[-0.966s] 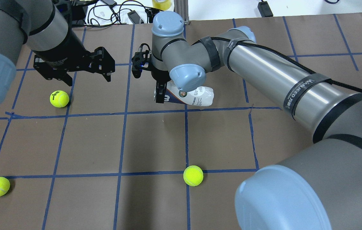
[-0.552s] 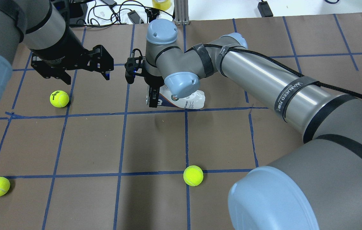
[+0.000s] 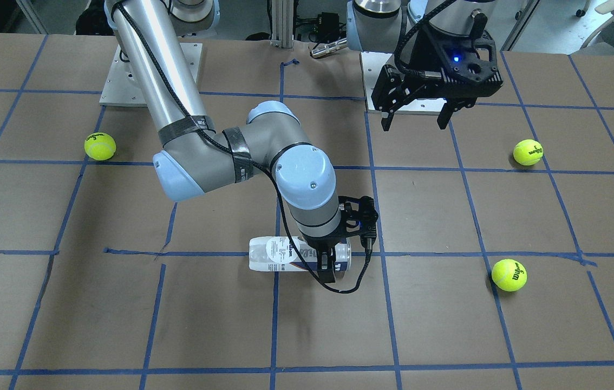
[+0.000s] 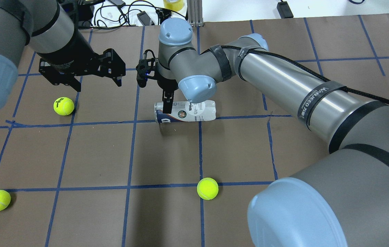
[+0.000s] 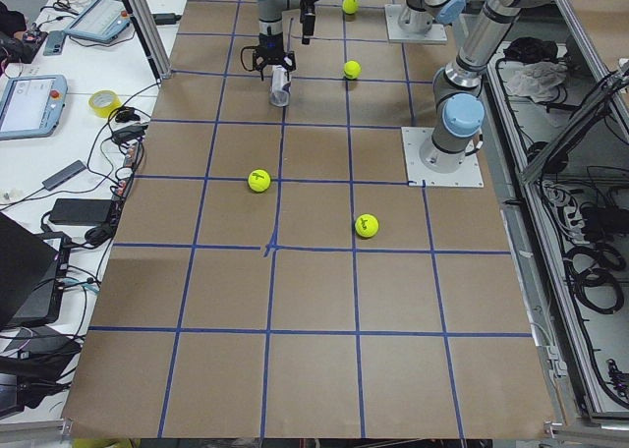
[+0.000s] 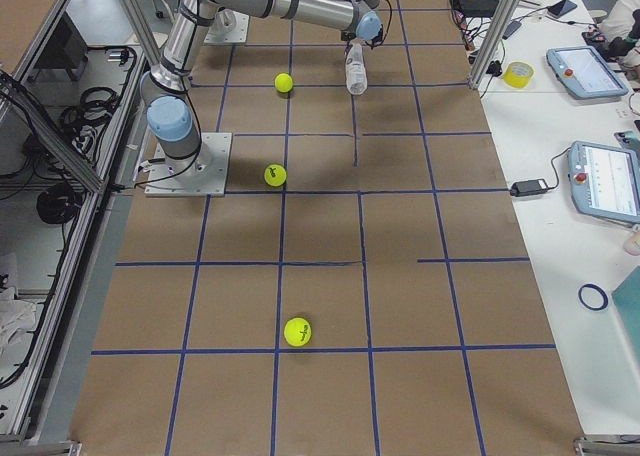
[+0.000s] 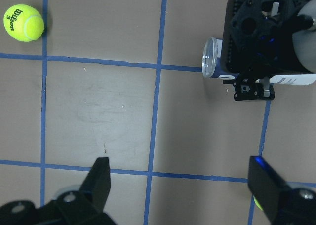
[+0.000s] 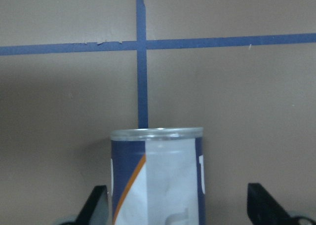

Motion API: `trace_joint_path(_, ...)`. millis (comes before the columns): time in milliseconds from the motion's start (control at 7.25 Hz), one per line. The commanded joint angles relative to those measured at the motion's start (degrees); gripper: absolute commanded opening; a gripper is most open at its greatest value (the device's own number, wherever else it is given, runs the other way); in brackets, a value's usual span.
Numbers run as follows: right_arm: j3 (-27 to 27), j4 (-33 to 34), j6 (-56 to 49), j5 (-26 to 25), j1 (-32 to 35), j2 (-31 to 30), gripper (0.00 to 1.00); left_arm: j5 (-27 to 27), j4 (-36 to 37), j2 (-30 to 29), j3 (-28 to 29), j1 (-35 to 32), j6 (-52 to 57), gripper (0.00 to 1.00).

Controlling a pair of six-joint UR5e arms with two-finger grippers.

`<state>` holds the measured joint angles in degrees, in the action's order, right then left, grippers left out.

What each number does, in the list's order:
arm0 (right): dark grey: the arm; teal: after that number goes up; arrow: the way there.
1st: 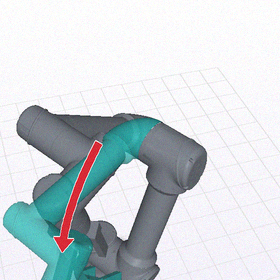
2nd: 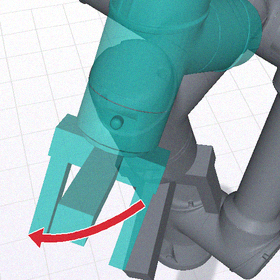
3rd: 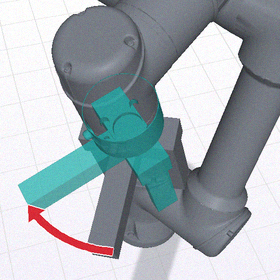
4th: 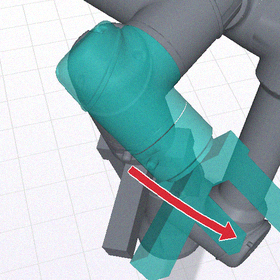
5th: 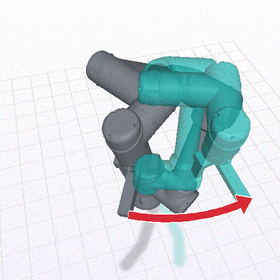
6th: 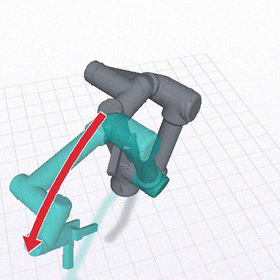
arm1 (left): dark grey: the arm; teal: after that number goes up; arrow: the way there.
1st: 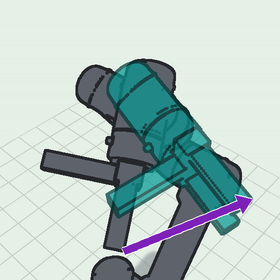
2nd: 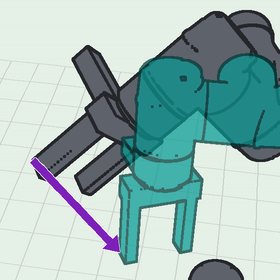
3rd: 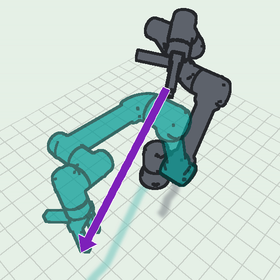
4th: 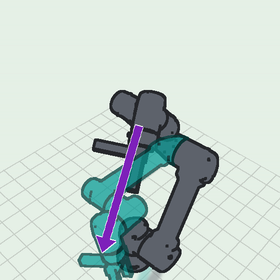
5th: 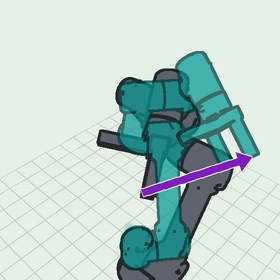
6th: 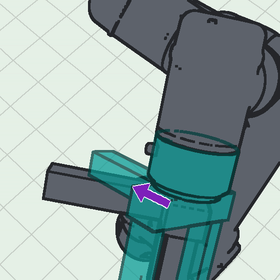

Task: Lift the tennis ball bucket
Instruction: 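Release the can lying on its side and raise the right gripper away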

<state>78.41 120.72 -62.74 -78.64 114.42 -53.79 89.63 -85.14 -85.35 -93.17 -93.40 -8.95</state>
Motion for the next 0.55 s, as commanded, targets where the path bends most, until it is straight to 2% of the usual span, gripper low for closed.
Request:
trace_joint_path(0,-0.54,-1.26,0.16,-1.25,-6.96,-2.88,1.00,-0.42,0.15,-0.60,0.10,0.06,0.07,1.00)
trace_joint_path(138,-0.54,-6.15,-0.45,-0.30,-12.06,-5.25,1.00,-0.42,0.41,-1.39,0.45,0.23,0.07,1.00)
trace_joint_path(414,-0.11,-14.58,1.21,-1.34,-15.88,-14.01,1.00,-0.25,-0.37,-6.29,6.13,0.24,-0.98,1.00)
